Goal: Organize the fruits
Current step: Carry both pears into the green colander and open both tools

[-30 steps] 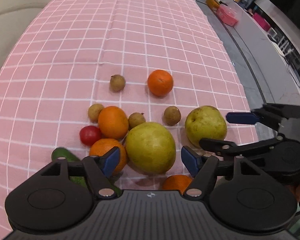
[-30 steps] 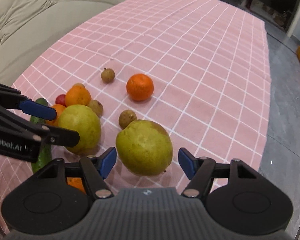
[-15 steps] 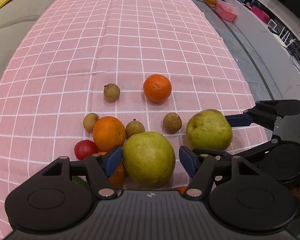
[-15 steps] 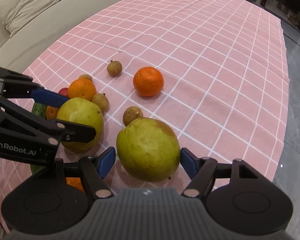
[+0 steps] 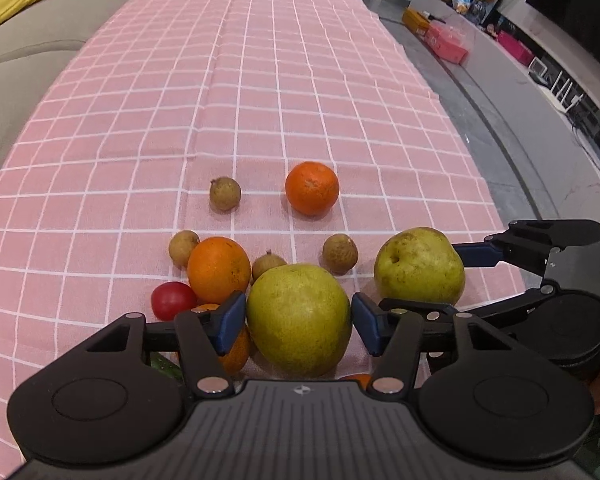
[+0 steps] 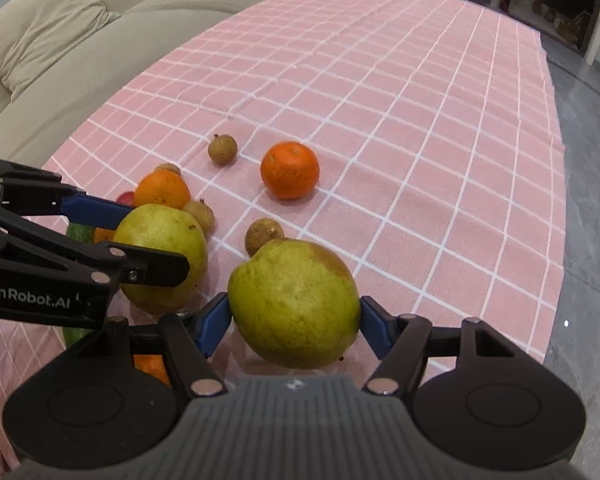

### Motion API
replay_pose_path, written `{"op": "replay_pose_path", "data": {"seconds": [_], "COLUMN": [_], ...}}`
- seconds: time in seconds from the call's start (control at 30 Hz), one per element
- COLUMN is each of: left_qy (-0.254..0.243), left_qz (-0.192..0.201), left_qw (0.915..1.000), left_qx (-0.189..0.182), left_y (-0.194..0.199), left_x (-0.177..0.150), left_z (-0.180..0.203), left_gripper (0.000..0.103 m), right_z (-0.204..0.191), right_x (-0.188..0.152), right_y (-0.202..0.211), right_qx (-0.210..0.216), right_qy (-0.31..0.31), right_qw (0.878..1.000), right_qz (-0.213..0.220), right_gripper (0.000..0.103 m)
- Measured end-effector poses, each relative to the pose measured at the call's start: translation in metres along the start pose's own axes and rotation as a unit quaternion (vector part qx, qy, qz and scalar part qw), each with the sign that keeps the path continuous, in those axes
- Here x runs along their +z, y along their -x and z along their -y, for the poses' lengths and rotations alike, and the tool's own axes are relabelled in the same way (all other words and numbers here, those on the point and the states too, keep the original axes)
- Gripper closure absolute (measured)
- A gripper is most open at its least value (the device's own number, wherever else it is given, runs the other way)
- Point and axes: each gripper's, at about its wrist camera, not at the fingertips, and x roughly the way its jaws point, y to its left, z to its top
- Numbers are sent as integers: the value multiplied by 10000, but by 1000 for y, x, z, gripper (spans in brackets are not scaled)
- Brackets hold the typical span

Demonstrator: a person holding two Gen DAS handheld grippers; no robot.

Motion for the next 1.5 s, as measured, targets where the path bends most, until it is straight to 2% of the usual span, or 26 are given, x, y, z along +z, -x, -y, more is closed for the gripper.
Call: {"op": "replay_pose_path", "data": {"seconds": [0.3, 0.47, 0.57, 0.73, 1.0, 1.1, 1.27, 1.5], "left_qy": [362, 175, 42, -231, -1199, -1586, -2109, -2563], "left_qz": [528, 723, 692, 543, 39, -158, -589, -972], "left_qw": [9972, 9954, 9939, 9881, 9755, 9713, 9665, 9547], "left_qx": [-385, -597, -859, -1419, -1846, -1765, -1338, -1157], "left_y": [56, 93, 107, 112, 94, 82, 60, 45], "left_x": [-3, -9, -16, -30, -59, -66, -76, -82], "left_z": [-12, -3, 7, 29, 84, 102, 118, 126], "left_gripper": [37, 37, 37, 37, 37, 37, 37, 37], "right_z": [-27, -41, -48, -54, -49, -47, -44, -41], "right_x": [8, -1, -22, -65, -134, -143, -145, -136], "right_y": [46, 87, 115, 145, 146, 136, 126, 106], "right_qx": [-23, -173, -226, -438, -685, -694, -597, -552], "right_qy": [117, 108, 24, -192, -495, -489, -320, 412], "right_qw": [9985, 9973, 9966, 9967, 9964, 9962, 9969, 9946], "right_qz": [527, 705, 790, 658, 9, -195, -410, -781], "right_gripper": [37, 37, 37, 37, 37, 37, 37, 37]}}
